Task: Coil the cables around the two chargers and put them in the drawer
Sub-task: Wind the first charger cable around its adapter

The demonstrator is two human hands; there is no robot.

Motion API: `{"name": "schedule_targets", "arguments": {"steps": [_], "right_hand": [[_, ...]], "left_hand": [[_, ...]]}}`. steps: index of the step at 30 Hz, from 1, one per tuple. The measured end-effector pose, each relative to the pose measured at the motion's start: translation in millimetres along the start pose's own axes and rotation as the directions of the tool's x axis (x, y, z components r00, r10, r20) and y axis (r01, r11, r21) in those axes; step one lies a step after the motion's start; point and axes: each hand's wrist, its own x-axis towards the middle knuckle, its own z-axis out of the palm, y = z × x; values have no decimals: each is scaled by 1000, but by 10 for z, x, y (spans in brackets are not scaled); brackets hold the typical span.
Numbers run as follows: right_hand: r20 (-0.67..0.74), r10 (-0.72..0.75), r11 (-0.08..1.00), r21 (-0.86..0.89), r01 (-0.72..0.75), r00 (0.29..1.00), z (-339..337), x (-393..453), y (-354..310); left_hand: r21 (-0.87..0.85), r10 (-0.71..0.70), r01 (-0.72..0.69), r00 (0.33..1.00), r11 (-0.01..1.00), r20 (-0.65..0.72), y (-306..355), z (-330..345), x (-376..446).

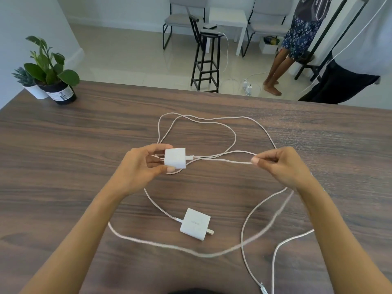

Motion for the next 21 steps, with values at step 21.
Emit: {"name": "schedule_targets", "arguments": {"steps": [21], "right_hand": [[-51,44,987,-154,-51,998,71,-22,520]], "left_hand": [[-65,-76,77,997,995,6,-282,123,-6]]}}
